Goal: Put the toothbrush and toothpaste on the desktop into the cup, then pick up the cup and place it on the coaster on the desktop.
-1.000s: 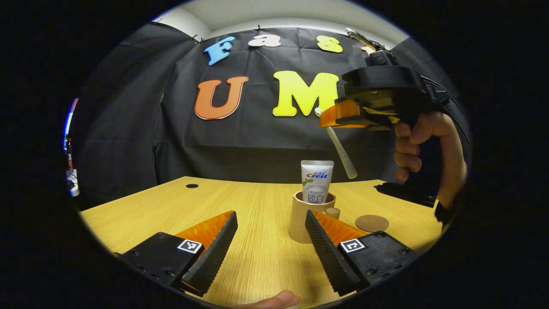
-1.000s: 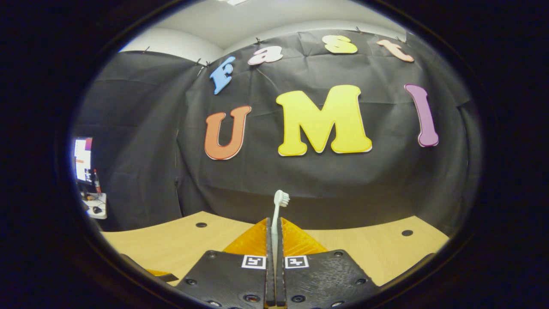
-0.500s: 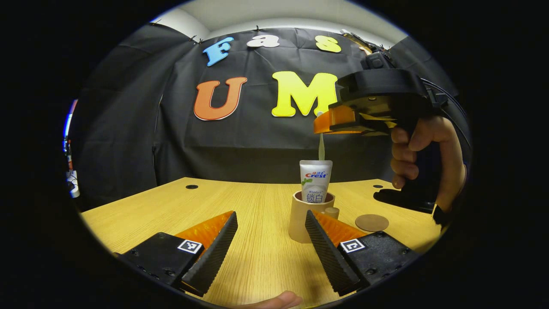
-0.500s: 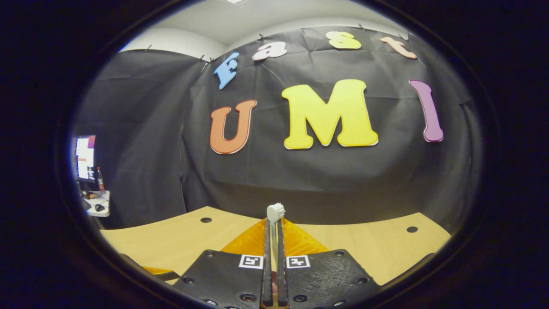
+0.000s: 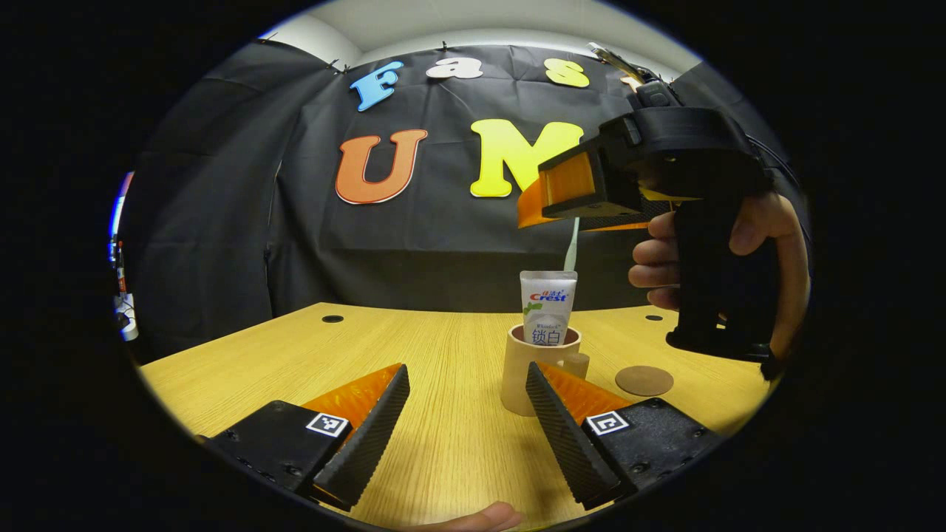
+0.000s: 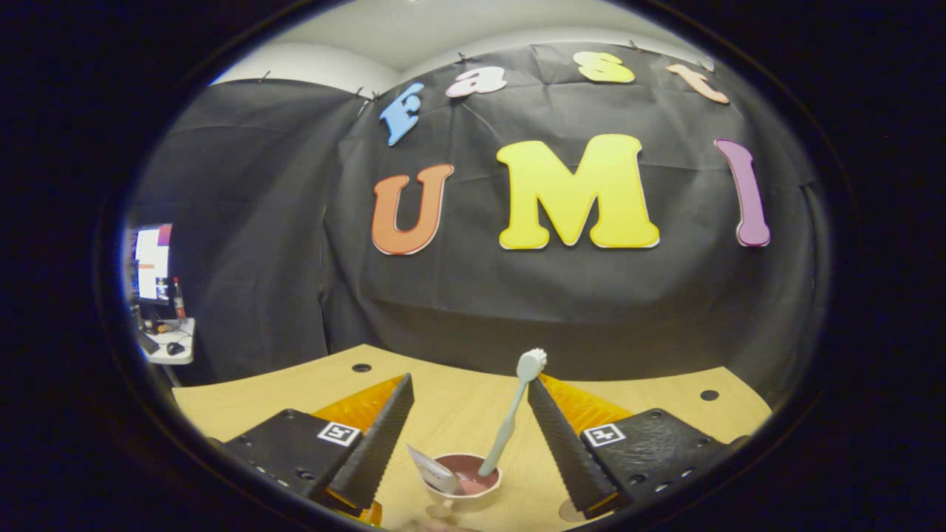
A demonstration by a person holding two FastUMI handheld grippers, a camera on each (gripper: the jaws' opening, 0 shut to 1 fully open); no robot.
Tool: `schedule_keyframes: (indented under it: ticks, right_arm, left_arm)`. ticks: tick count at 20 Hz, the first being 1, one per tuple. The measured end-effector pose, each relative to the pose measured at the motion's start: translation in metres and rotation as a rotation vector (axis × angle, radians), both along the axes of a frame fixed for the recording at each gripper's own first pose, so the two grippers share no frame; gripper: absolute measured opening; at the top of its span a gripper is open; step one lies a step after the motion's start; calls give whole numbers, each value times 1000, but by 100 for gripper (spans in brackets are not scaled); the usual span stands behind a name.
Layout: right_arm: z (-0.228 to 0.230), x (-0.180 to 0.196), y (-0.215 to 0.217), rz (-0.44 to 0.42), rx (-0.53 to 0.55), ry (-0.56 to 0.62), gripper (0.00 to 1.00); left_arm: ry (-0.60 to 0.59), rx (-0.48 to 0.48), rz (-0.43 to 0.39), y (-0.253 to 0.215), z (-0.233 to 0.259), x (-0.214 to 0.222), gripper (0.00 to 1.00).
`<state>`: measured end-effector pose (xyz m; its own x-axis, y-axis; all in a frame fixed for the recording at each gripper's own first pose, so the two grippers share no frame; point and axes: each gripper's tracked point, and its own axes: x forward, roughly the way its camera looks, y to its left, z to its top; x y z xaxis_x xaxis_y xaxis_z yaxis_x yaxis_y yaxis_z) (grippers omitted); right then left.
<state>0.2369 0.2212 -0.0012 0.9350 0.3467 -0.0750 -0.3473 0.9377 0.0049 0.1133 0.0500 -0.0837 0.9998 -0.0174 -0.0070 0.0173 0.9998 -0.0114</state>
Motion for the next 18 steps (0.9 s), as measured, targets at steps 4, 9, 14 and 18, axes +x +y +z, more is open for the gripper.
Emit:
schedule_keyframes:
  ticks: [4, 9, 14, 18]
  right_arm:
    - [-15, -12, 8, 34, -55, 36, 96]
    - [-20, -25, 2, 42, -48, 82, 95]
    - [-28, -35, -25, 1, -26, 105, 95]
    - [-41, -53, -48, -18, -20, 129, 95]
  left_arm:
    - [1, 0, 9, 1, 0, 0, 100]
    - [-1, 0, 24, 3, -1, 1, 100]
    - [-3, 0, 39, 5, -1, 2, 100]
    - [-30, 3, 59, 6, 5, 3, 100]
